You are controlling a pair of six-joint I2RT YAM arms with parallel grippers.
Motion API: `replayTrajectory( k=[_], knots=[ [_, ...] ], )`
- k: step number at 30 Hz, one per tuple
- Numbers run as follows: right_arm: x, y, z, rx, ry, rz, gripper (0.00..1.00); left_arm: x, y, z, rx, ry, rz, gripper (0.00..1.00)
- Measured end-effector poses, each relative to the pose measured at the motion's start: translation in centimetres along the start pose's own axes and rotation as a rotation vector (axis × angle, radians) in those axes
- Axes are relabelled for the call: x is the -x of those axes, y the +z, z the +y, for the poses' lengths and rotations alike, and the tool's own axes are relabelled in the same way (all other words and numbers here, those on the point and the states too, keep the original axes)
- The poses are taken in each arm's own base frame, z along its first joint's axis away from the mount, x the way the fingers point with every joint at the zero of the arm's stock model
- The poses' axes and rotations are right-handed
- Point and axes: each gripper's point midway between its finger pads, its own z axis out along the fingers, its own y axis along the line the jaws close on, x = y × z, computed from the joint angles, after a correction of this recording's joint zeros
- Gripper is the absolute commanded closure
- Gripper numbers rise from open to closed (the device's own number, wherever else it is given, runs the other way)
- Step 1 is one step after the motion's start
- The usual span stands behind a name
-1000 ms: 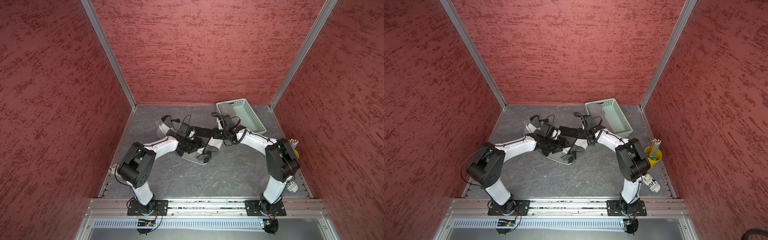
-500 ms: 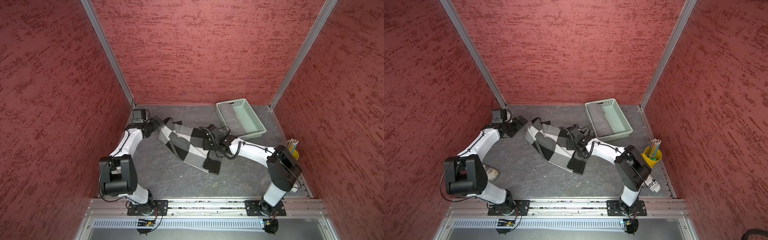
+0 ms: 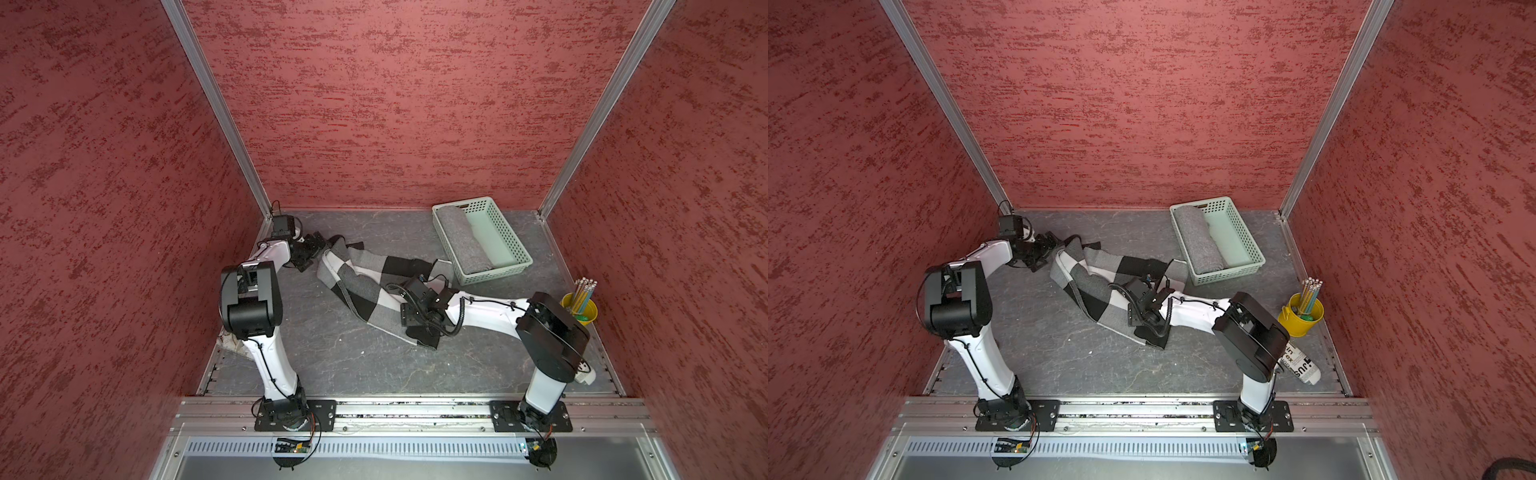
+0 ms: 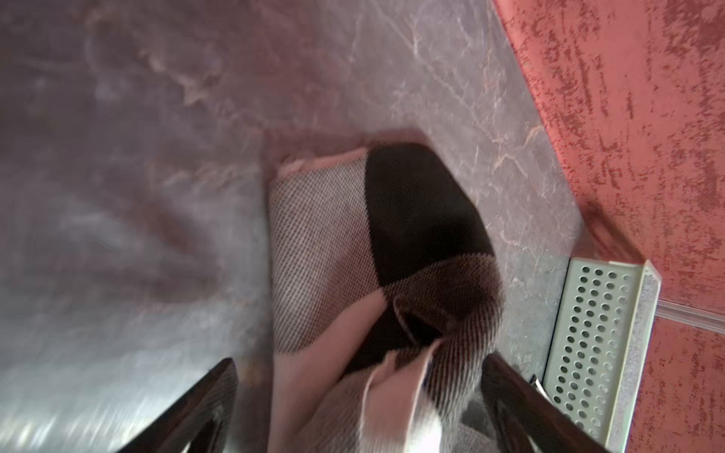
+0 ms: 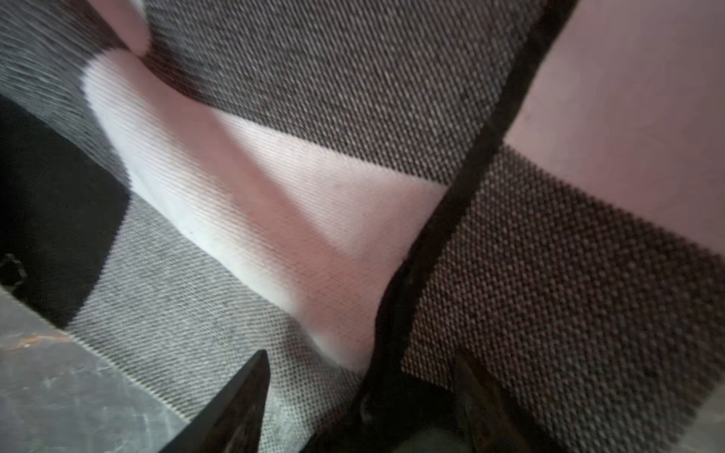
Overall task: Roll up the scarf and place it into the basket
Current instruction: Flatten out the scarf at the center of the board.
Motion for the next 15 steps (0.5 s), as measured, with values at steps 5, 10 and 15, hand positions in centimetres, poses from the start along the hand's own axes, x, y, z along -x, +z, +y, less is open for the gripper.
replayTrajectory(
  k=[5, 10, 15],
  knots=[
    [-0.4, 0.2, -0.7, -0.004, 0.031, -0.022, 0.72, -1.6, 2.6, -0.4, -0.010, 0.009, 0.063, 0.60],
    [-1.6, -1.2, -3.7, -0.048, 0.097, -0.036, 1.00, -2.0, 3.1, -2.2, -0.086, 0.037, 0.065, 1.00],
    [-1.7, -4.5, -8.0, -0.117, 0.177, -0.088, 1.00, -0.6, -0.1, -3.3, -0.165, 0.046, -0.039, 1.00]
  ],
)
